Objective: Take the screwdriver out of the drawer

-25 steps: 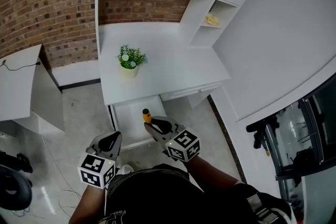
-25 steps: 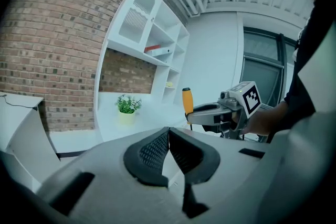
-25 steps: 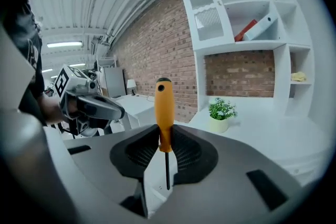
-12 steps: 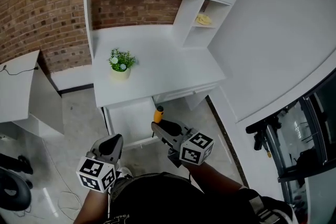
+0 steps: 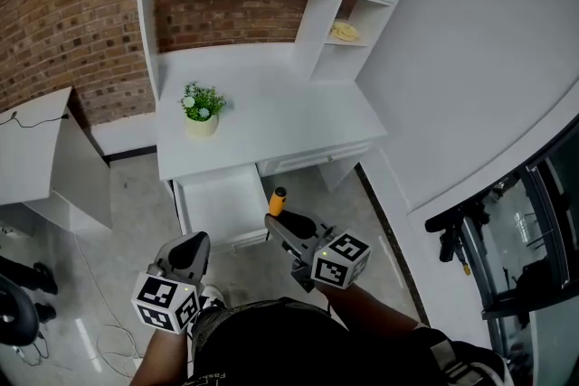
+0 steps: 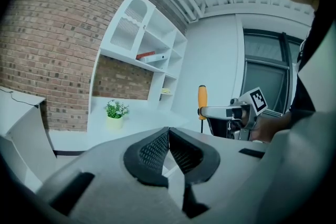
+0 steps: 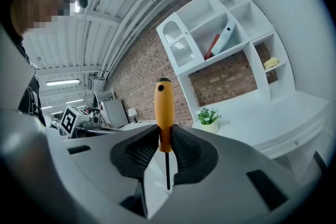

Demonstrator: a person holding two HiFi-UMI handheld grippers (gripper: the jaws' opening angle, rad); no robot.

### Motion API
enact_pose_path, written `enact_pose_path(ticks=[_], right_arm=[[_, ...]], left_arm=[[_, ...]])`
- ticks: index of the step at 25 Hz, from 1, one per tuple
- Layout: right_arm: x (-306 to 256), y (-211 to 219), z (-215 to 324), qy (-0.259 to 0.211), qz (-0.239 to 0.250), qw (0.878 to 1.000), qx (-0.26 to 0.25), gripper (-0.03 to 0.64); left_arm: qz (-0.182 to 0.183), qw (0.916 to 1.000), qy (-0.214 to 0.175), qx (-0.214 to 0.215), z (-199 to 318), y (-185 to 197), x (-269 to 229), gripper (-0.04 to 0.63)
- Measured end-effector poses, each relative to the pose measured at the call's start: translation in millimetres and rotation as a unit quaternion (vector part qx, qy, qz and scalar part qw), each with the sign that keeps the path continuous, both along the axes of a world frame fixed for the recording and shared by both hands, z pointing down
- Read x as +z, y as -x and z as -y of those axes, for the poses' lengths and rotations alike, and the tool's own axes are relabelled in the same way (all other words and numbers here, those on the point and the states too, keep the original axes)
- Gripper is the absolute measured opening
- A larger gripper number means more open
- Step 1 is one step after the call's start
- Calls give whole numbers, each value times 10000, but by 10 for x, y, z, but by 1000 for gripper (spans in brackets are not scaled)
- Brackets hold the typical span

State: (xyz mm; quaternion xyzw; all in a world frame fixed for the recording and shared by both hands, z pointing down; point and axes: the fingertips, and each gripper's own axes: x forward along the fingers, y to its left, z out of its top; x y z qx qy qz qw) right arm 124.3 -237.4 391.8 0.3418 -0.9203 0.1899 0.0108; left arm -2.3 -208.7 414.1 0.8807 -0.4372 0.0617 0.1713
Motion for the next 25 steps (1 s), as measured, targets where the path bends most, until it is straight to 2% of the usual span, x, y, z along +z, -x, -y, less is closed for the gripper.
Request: enact_pose_path(ticks=[7,13,25], right_arm=[[66,-192,-187,27,0,10000,-22,78],[47,-308,-304,16,-26,10000,-43,78],[76,-450,-433,66,-68,10000,6,78]], left_arm=[[97,9999,-36,-78,-167,-158,31,19],[-52,9996,115,-234,-239,-207,15,20],[178,9995,120,-239,-337,-319,-54,19]])
